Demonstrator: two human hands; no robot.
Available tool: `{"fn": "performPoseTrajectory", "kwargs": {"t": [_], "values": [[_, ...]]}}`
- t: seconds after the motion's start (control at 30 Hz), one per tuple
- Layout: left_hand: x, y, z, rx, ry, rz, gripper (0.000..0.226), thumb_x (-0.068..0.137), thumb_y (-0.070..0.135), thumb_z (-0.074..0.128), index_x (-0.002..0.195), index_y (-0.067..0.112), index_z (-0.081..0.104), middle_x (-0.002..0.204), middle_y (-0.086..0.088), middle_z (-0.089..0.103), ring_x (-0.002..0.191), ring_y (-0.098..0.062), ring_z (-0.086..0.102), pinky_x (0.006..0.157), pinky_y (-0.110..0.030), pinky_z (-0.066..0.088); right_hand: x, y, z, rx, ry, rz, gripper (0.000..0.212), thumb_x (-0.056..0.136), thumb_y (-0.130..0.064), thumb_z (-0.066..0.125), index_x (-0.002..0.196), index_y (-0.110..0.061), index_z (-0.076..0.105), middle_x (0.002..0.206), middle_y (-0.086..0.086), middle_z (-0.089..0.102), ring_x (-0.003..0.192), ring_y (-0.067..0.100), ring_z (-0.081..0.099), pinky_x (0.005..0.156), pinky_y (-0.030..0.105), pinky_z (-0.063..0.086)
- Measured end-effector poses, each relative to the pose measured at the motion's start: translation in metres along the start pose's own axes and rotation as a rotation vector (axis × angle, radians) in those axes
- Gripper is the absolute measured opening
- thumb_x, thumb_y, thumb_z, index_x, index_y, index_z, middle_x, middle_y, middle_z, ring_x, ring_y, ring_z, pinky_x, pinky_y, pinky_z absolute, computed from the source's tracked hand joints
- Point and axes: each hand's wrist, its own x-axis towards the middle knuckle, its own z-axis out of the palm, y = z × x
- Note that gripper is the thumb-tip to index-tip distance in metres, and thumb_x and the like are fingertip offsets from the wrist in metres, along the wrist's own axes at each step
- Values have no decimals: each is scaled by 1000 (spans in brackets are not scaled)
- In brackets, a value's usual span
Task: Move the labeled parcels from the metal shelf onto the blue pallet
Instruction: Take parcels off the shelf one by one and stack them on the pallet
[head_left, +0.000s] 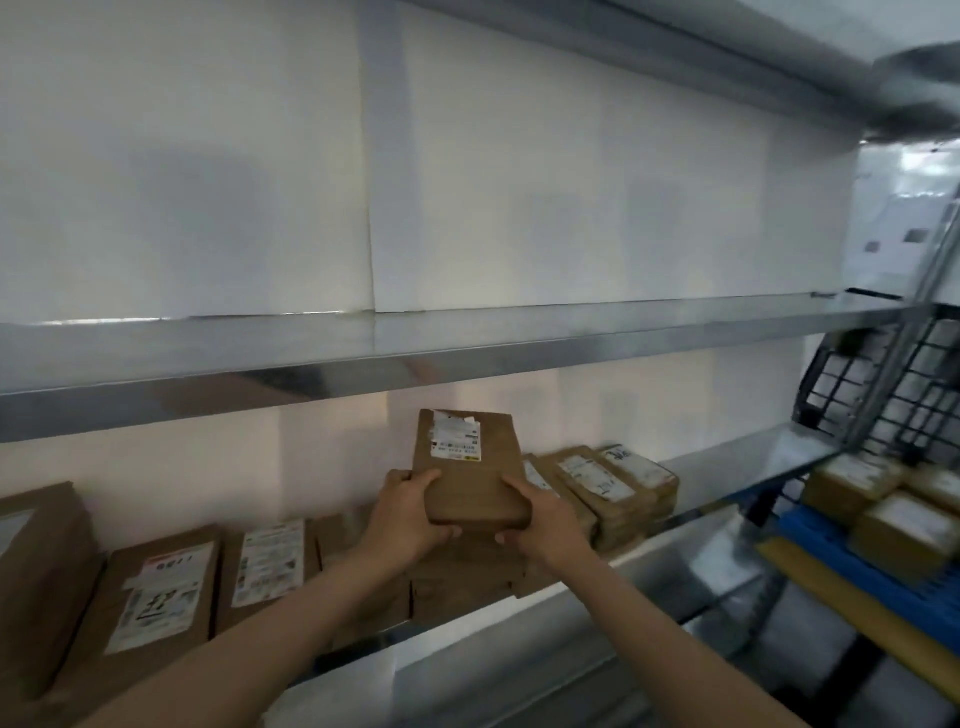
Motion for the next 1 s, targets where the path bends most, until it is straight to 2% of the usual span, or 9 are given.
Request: {"fn": "performPoseTrajectory", "kwargs": {"t": [0.27,0.43,0.57,0.67,0.9,1.0], "values": [[33,106,86,-18,-110,127,87,71,33,78,143,16,31,142,-11,30,132,-24,33,111,-29,25,-30,105,-77,-4,114,142,72,85,-21,63,144,-21,21,151,6,27,137,24,31,111,32,29],[44,162,141,-57,-201,204,87,72,32,77,144,17,29,144,-9,26,133,-24,31,111,-30,26,-53,167,-115,2,174,283,73,84,-24,64,144,-24,22,147,7,32,134,25,35,110,33,31],[52,200,180,-69,-279,252,87,73,30,77,144,18,29,142,-9,27,131,-24,32,109,-33,32,-72,207,-139,8,216,380,73,83,-24,65,144,-23,24,146,7,35,132,22,37,106,28,33],[62,227,207,-56,-321,309,87,73,31,77,145,18,29,145,-8,25,134,-23,30,111,-31,27,-82,233,-155,19,285,435,73,83,-21,66,144,-21,27,144,5,38,131,20,38,103,24,33],[97,297,278,-28,-457,473,87,73,33,76,144,18,27,142,-8,27,131,-24,34,110,-32,31,-94,302,-193,57,413,624,74,82,-18,68,144,-22,28,144,6,37,130,22,38,105,30,35],[119,330,310,-33,-522,556,89,74,34,75,145,17,25,145,-8,24,133,-23,32,111,-33,30,-92,331,-215,34,457,717,75,82,-21,68,144,-24,27,144,6,37,132,21,36,105,27,32]]}}
